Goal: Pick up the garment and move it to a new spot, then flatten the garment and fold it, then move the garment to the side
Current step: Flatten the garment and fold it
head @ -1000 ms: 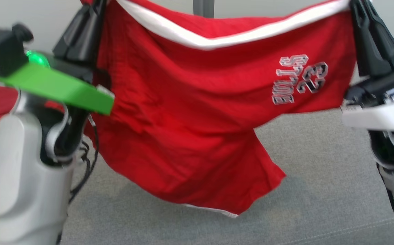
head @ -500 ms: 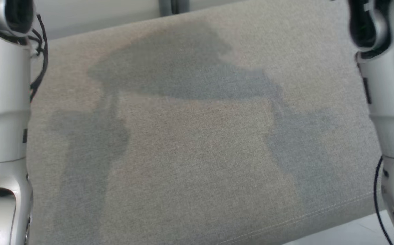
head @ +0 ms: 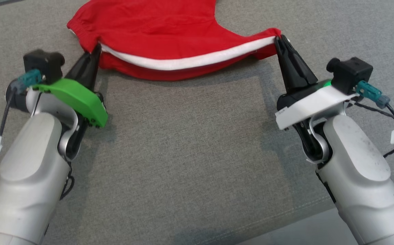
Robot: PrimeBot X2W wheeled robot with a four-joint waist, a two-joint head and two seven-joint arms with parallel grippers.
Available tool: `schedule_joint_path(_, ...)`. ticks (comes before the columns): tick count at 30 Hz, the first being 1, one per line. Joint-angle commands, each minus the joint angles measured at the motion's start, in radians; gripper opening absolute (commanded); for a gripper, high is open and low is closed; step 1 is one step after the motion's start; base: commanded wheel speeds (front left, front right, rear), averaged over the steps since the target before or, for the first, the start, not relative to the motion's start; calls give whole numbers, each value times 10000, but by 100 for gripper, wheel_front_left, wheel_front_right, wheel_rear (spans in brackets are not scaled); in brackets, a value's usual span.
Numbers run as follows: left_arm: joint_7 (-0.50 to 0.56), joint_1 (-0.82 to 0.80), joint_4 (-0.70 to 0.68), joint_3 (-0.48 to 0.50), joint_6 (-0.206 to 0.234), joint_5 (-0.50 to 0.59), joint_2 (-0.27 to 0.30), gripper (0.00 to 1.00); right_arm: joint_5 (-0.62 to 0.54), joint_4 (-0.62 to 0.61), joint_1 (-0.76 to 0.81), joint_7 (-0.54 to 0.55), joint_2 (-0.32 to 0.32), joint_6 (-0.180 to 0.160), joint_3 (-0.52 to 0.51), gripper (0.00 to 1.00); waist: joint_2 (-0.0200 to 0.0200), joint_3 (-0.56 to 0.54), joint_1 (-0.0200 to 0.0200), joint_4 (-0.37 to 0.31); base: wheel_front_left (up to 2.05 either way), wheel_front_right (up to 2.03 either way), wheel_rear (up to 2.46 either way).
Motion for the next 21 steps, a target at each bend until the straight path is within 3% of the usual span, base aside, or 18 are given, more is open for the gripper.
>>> schedule_joint_path(1, -173, 292, -123, -139, -36, -151, 245, 0, 73, -159, 279, -48, 12, 1, -140, 0, -1, 109, -1, 79, 0, 0, 0)
schedule_joint_path(8, -910, 1830, -798, -673, -30, -1060, 636, 0, -302, -1017, 1891, -52, 78, 1, -1114, 0, -1, -127, -1, 377, 0, 0, 0)
schedule_joint_path(21, -1510, 4079, -1862, -278, 399, -1164, 13, 0, -908, -2314, 3940, -55, 323, -8, -2719, 0, -1, -911, -1, 712, 0, 0, 0)
